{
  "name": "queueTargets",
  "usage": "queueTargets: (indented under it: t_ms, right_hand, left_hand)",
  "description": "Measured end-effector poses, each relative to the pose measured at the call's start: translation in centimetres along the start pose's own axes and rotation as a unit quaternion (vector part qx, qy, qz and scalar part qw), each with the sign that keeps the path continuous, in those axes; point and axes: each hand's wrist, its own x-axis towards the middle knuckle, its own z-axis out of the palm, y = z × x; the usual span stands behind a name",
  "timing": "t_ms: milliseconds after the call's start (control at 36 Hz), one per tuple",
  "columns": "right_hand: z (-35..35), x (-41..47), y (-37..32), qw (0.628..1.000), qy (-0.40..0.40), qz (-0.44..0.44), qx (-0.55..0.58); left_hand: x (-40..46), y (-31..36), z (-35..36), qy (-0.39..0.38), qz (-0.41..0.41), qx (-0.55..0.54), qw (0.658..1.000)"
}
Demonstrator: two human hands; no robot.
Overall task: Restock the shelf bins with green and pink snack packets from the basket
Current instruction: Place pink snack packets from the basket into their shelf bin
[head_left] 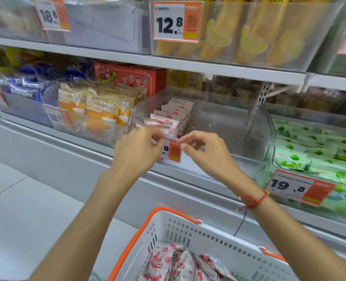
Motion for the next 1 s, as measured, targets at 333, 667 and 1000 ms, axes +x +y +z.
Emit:
queueTargets:
  t_ms: [333,667,1000]
  right_hand:
    - [7.8,-13.8,11.3,0.920,-0.321,0.223,-0.024]
    - [15.9,-26.7,16.9,0.888,-0.322,0.291,-0.154]
    - [7.7,-18.5,14.2,0.811,-0.269,0.446,0.266]
  left_hand:
    - [-12.7,-5.4,14.0,-0.406,-0.094,0.035,0.908]
    - [-23.4,-7.5,22.6,-0.568,0.084,0.188,0.797]
    - [-17.0,-4.9,20.2,-0.450,-0.110,-0.260,0.847]
